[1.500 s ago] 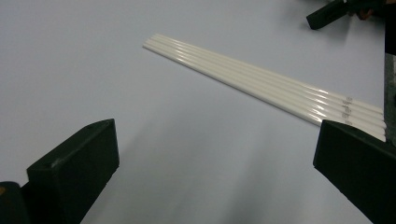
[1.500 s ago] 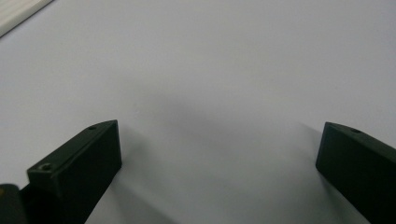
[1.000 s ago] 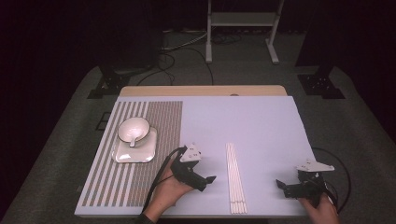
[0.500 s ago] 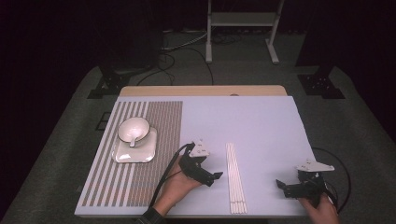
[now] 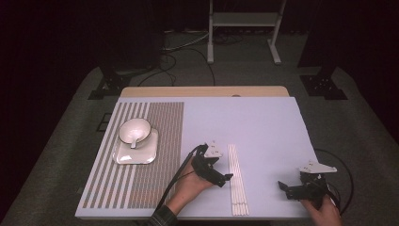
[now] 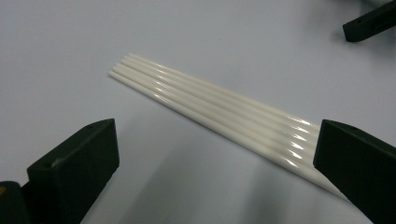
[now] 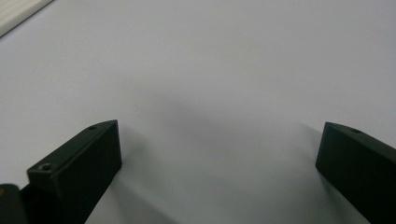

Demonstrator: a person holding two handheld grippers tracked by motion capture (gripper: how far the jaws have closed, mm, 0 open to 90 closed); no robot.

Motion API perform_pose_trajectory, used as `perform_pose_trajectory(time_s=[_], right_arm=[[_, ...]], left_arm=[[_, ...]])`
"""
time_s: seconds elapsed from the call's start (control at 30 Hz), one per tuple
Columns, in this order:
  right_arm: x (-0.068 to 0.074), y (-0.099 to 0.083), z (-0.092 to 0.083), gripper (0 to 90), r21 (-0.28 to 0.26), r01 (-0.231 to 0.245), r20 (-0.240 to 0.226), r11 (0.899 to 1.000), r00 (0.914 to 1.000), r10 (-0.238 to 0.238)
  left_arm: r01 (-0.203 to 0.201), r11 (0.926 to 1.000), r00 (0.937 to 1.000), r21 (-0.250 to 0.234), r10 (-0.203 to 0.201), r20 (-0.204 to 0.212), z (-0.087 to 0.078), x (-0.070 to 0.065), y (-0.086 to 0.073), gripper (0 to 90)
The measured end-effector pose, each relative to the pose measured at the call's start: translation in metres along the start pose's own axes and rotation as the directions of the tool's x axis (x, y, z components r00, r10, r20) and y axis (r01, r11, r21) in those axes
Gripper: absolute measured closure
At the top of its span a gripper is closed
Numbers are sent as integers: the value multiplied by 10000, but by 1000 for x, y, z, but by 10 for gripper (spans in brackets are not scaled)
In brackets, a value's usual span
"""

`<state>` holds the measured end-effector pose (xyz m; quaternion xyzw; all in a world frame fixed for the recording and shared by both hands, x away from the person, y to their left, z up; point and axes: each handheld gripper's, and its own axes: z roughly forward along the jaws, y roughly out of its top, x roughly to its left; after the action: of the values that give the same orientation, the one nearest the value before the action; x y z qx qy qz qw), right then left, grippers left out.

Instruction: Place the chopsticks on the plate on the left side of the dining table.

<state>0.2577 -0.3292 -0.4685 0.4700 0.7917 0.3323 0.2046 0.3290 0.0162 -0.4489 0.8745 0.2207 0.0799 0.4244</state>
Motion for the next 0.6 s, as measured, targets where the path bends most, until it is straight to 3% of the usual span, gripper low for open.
perform_pose_trajectory(time_s=[0.3, 0.6], right_arm=[[0, 0, 0, 0, -1, -2, 0, 10000, 10000, 2], [0, 0, 0, 0, -1, -2, 1, 10000, 10000, 2]], left_arm=[[-108, 9993, 9999, 354, 107, 52, 16, -5, -2, 0], [-300, 9975, 9995, 642, 307, -101, 20, -9, -4, 0]])
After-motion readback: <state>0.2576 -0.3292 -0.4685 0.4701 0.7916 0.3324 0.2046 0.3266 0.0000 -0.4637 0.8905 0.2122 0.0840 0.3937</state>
